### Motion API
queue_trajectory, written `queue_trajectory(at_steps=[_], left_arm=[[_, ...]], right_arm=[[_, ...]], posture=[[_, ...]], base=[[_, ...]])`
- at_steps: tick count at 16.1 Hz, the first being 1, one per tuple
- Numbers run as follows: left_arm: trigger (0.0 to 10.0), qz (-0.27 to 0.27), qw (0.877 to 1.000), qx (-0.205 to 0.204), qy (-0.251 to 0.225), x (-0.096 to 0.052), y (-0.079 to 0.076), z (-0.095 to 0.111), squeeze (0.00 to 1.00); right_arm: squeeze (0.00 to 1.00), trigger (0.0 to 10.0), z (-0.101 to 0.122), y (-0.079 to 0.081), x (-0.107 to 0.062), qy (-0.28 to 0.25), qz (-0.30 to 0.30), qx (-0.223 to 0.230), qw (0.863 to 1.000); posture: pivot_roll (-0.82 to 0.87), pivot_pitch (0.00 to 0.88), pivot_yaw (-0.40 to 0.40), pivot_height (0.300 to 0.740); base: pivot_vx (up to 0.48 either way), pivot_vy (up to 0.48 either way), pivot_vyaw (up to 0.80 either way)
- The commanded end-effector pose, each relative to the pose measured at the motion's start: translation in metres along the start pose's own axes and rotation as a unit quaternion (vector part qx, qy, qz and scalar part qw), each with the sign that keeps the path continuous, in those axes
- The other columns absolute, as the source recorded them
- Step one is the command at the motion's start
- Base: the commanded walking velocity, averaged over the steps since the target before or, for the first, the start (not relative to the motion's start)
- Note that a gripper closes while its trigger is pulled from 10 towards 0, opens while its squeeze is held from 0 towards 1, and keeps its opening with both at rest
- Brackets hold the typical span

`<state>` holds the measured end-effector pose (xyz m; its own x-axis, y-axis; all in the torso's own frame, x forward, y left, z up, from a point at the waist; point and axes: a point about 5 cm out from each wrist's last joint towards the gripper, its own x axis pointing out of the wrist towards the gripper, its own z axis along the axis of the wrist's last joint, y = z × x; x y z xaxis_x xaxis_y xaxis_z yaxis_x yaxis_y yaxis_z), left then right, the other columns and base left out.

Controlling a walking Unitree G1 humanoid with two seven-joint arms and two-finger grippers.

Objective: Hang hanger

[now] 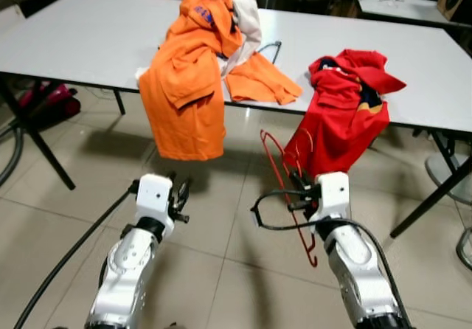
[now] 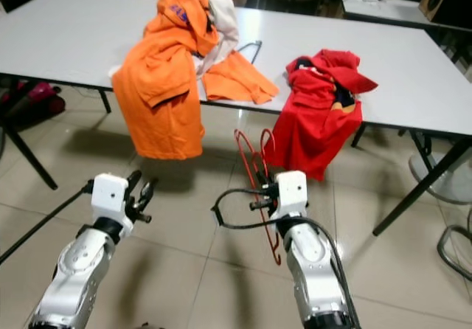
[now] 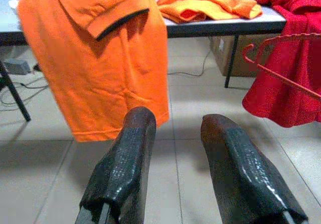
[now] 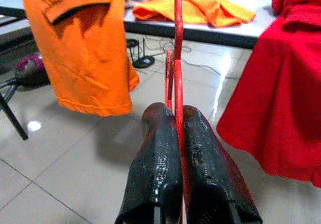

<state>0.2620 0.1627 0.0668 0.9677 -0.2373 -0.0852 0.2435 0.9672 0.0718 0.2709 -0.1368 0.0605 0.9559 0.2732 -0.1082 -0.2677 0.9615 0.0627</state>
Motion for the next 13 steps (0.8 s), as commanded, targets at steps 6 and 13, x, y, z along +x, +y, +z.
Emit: queue_trajectory(at_steps=[6, 13], left_arm=[[10.0, -0.009, 1.000, 0.000, -0.010, 0.0027, -0.0026, 0.0086, 0.00], [10.0, -0.009, 1.000, -0.009, -0.004, -0.0002, -0.0029, 0.0064, 0.00]], right_arm=[[0.00, 10.0, 0.0125, -0.0005, -0.0005, -0.019, 0.000, 0.001, 1.000], [0.00, 10.0, 0.0123, -0.0002, -0.0016, -0.015, 0.003, 0.001, 1.000]], posture=[[-0.03, 0.024, -0.022, 0.740], [-0.03, 0.028, -0.027, 0.740]], base=[[0.275, 0.000, 0.00], [0.298, 0.000, 0.00]])
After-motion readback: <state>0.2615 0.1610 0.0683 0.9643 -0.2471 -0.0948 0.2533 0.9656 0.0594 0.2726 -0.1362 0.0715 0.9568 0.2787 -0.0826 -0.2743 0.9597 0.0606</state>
